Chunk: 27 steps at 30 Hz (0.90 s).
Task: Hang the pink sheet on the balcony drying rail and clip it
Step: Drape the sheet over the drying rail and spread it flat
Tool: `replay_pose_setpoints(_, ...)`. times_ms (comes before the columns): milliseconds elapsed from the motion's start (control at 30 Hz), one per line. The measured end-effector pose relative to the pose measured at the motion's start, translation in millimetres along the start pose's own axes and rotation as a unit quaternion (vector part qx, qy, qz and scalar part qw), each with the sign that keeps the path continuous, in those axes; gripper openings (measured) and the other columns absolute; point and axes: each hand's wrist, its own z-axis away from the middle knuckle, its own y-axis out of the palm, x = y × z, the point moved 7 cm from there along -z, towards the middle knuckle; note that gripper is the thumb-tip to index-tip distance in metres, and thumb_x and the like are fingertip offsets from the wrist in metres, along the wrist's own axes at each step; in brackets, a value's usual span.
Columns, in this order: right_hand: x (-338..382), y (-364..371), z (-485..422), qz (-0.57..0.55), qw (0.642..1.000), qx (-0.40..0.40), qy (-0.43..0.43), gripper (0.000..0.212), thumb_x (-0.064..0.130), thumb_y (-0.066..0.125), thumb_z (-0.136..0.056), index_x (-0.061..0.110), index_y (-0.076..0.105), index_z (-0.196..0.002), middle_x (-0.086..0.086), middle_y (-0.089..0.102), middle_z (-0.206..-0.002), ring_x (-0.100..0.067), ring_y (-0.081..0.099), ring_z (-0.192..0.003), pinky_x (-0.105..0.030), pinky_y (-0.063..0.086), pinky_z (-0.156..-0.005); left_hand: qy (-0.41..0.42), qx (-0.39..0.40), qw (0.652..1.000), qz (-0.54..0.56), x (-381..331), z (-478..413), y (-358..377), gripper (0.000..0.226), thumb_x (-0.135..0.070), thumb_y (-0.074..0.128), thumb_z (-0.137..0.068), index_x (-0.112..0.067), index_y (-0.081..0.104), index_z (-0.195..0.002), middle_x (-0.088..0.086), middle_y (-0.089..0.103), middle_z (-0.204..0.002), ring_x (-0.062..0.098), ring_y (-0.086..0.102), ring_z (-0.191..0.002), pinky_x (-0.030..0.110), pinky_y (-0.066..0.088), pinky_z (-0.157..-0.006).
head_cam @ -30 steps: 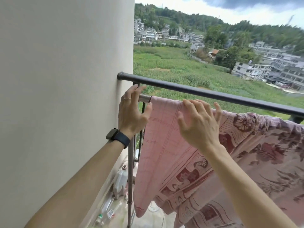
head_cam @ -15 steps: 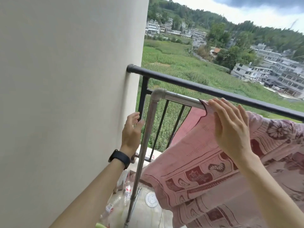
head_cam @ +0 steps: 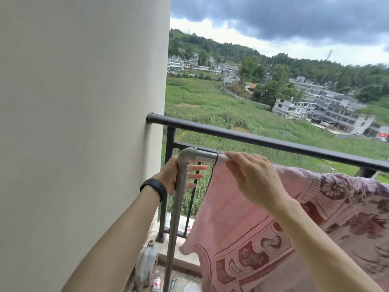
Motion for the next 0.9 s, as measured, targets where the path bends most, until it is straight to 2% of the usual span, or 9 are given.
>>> replay_pose_setpoints(100, 10, 0, -19, -0.074, 0.997, -0.010, -0.020, 0.036, 0.037, 0.040, -0.103, 0.018, 0.066, -0.119, 0.003, 0.076, -0.098, -0.015, 0.073, -0.078, -0.040, 0.061, -0.065, 0.025, -0.052, 0.998, 0.011, 1, 2, 2, 0.042, -0.043, 0.037, -0.100, -0.013, 0.063, -0.115, 0.013, 0.073, -0.105, 0.028, 0.067, -0.089, 0.036, 0.050, -0.071)
replay_pose_setpoints(167, 24, 3, -34, -0.123, 0.992, -0.016, -0.011, 0.034, 0.038, 0.041, -0.104, 0.022, 0.066, -0.120, 0.004, 0.076, -0.089, -0.010, 0.069, -0.062, -0.035, 0.058, -0.053, 0.089, -0.087, 0.991, 0.050, -3, 6, 4, 0.038, -0.039, 0.036, -0.103, -0.013, 0.064, -0.100, 0.011, 0.070, -0.091, 0.023, 0.065, -0.073, 0.031, 0.050, -0.063)
replay_pose_setpoints(267, 51, 12, -60, -0.198, 0.980, -0.003, 0.004, 0.029, 0.037, 0.045, -0.104, 0.030, 0.065, -0.123, 0.005, 0.076, -0.098, -0.011, 0.070, -0.067, -0.034, 0.058, -0.060, 0.171, -0.108, 0.977, 0.060, -9, 25, 7, 0.040, -0.036, 0.035, -0.105, -0.011, 0.061, -0.088, 0.003, 0.061, -0.068, 0.015, 0.057, -0.057, 0.025, 0.048, -0.052)
replay_pose_setpoints(333, 65, 24, -76, -0.186, 0.981, 0.044, 0.021, 0.027, 0.042, 0.043, -0.103, 0.038, 0.063, -0.121, 0.005, 0.075, -0.101, -0.016, 0.069, -0.078, -0.037, 0.058, -0.068, 0.182, -0.152, 0.971, 0.030, -2, 38, 1, 0.043, -0.043, 0.036, -0.104, -0.010, 0.060, -0.091, 0.003, 0.060, -0.073, 0.016, 0.057, -0.062, 0.025, 0.048, -0.057)
replay_pose_setpoints(433, 73, 50, -80, -0.089, 0.980, 0.179, 0.021, 0.029, 0.057, 0.039, -0.097, 0.046, 0.058, -0.115, 0.015, 0.071, -0.102, -0.011, 0.065, -0.084, -0.035, 0.058, -0.071, 0.241, -0.229, 0.942, -0.041, 20, 64, -9, 0.049, -0.062, 0.039, -0.096, -0.024, 0.053, -0.124, -0.004, 0.065, -0.111, 0.011, 0.066, -0.095, 0.031, 0.053, -0.083)
replay_pose_setpoints(567, 68, 54, -83, -0.072, 0.968, 0.238, 0.024, 0.039, 0.064, 0.041, -0.095, 0.033, 0.063, -0.104, 0.015, 0.067, -0.089, -0.005, 0.061, -0.071, -0.020, 0.045, -0.054, 0.271, -0.269, 0.902, -0.200, 42, 95, 3, 0.057, -0.062, 0.058, -0.087, -0.042, 0.040, -0.138, -0.015, 0.054, -0.134, -0.003, 0.055, -0.114, 0.027, 0.050, -0.092)
replay_pose_setpoints(633, 68, 54, -86, -0.050, 0.967, 0.249, 0.026, 0.046, 0.066, 0.039, -0.095, 0.027, 0.063, -0.090, 0.009, 0.066, -0.078, -0.008, 0.060, -0.064, -0.020, 0.038, -0.050, 0.297, -0.328, 0.863, -0.246, 32, 103, 3, 0.049, -0.057, 0.061, -0.089, -0.043, 0.044, -0.133, -0.015, 0.050, -0.130, -0.004, 0.052, -0.112, 0.021, 0.049, -0.087)
replay_pose_setpoints(733, 69, 55, -85, -0.048, 0.971, 0.235, 0.020, 0.044, 0.066, 0.034, -0.096, 0.032, 0.062, -0.088, 0.011, 0.066, -0.076, -0.007, 0.060, -0.064, -0.022, 0.043, -0.051, 0.335, -0.385, 0.822, -0.251, 5, 107, 5, 0.037, -0.058, 0.063, -0.086, -0.038, 0.054, -0.116, -0.013, 0.054, -0.115, -0.003, 0.055, -0.100, 0.019, 0.050, -0.077)
replay_pose_setpoints(900, 67, 44, -75, -0.034, 0.975, 0.219, 0.002, 0.040, 0.059, 0.022, -0.102, 0.048, 0.056, -0.119, 0.018, 0.063, -0.086, 0.005, 0.051, -0.067, -0.021, 0.033, -0.048, 0.377, -0.420, 0.780, -0.270, -14, 109, 0, 0.021, -0.051, 0.068, -0.086, -0.033, 0.060, -0.093, -0.012, 0.059, -0.095, 0.007, 0.063, -0.082, 0.030, 0.056, -0.068)
